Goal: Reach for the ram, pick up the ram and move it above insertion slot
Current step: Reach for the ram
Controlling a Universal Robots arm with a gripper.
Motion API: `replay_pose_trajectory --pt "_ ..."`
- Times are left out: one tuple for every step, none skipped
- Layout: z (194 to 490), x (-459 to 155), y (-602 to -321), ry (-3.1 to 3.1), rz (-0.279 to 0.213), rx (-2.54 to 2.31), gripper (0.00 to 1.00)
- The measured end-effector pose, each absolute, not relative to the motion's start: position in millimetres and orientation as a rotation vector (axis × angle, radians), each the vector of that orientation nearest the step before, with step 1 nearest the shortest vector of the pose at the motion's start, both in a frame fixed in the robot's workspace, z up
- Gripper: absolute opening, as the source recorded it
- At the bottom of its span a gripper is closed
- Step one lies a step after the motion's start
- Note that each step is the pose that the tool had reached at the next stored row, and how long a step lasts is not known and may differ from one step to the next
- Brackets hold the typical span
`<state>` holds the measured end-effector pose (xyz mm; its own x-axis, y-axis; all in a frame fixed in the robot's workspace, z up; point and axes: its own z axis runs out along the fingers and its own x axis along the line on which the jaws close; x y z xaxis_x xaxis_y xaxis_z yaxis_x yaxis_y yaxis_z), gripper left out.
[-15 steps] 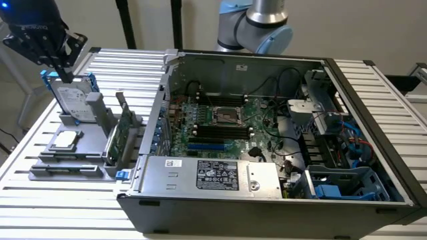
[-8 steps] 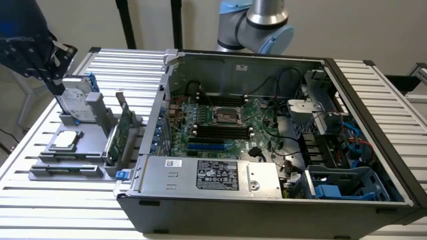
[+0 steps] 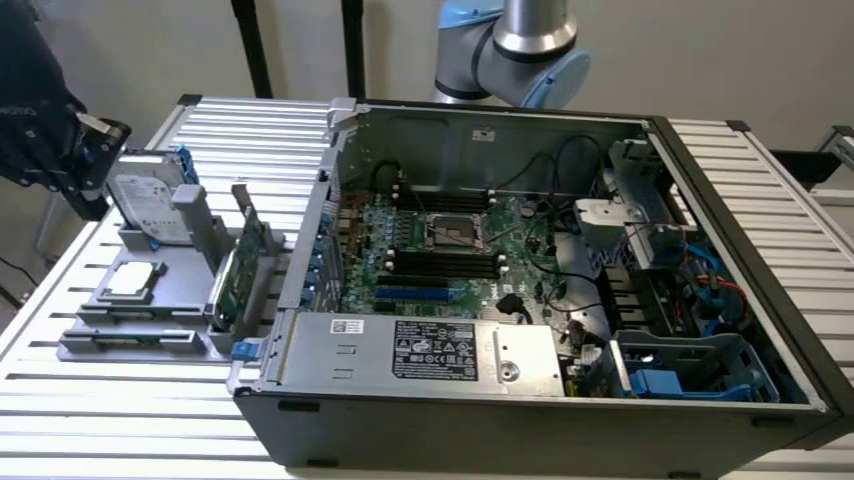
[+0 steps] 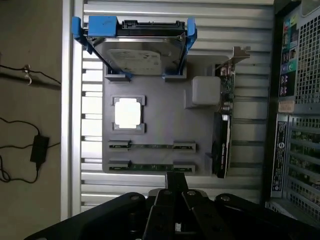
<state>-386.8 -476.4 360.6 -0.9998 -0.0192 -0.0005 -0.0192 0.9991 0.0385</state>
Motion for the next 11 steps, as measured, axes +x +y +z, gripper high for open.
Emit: replay_pose_trajectory --pt "359 -388 -480 3.141 0.061 -0.03 0.11" --pt "358 -389 -484 3.141 0.06 -0.03 0.11" --pt "357 -390 -487 3.141 0.061 -0.03 0.11" --pt "355 -392 -490 3.141 0.061 -0.03 0.11" --pt "354 -393 -493 3.141 0.061 -0.03 0.11" --pt "354 -395 -496 3.141 0.061 -0.03 0.11" --pt "353 -396 -498 3.141 0.06 -0.03 0.11" --pt "353 -396 -499 3.141 0.06 -0.03 0.11" --pt "353 -397 -499 3.141 0.061 -0.03 0.11" --pt "353 -397 -499 3.141 0.061 -0.03 0.11" --pt "353 -396 -499 3.141 0.061 -0.03 0.11"
